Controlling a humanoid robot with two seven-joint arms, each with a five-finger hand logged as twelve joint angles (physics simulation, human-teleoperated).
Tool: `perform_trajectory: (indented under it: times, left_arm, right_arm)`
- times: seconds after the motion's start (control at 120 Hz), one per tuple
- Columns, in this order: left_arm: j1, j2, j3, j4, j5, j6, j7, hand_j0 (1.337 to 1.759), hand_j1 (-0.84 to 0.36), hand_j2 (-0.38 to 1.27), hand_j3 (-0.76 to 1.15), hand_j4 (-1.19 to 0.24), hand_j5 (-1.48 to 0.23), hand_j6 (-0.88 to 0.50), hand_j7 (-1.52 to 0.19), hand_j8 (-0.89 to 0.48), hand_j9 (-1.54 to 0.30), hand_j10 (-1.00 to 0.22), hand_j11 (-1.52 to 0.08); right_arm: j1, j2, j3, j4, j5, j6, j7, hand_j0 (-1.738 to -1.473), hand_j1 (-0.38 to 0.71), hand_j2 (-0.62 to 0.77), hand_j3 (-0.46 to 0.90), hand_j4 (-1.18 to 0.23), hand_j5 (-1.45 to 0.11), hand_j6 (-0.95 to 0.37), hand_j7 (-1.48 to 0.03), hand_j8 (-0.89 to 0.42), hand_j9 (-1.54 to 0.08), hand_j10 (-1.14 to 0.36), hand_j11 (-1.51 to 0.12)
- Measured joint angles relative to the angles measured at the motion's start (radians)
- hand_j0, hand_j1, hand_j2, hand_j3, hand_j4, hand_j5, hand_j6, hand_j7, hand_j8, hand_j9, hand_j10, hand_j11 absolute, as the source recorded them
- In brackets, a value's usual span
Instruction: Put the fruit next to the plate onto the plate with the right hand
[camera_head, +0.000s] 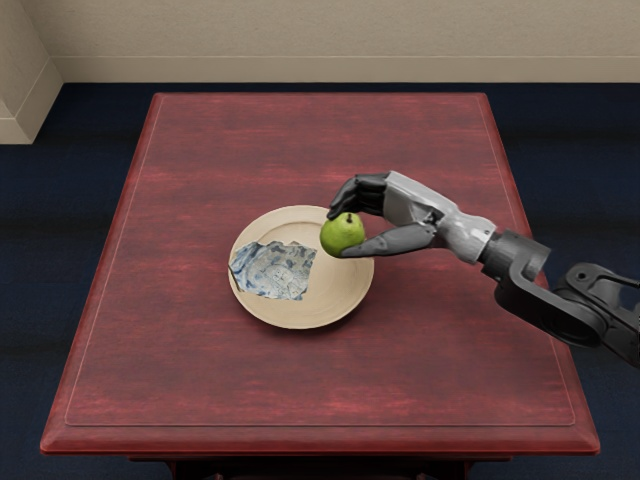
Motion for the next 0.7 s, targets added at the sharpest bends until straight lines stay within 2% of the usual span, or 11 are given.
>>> perform_trajectory:
  times: [0.567, 0.7]
  left_arm:
    - [0.0, 0.0, 0.0, 0.0, 0.0, 0.0, 0.0, 1.658, 0.35, 0.0, 0.0, 0.0, 0.0, 0.0, 0.0, 0.0, 0.0, 0.0, 0.0]
    - [0.0, 0.0, 0.0, 0.0, 0.0, 0.0, 0.0, 1.658, 0.35, 0.0, 0.0, 0.0, 0.0, 0.0, 0.0, 0.0, 0.0, 0.0, 0.0]
  right_arm:
    - [-0.023, 0.07, -0.061, -0.049, -0.018, -0.043, -0.002, -1.657, 0.25, 0.1, 0.0, -0.59, -0.78, -0.6, -0.77, -0.44, -0.78, -0.44, -0.78]
    - [-0.02, 0.108, -0.078, -0.08, -0.019, -0.065, -0.021, -1.657, 0.25, 0.1, 0.0, -0.59, -0.78, -0.59, -0.77, -0.44, -0.77, -0.44, -0.77]
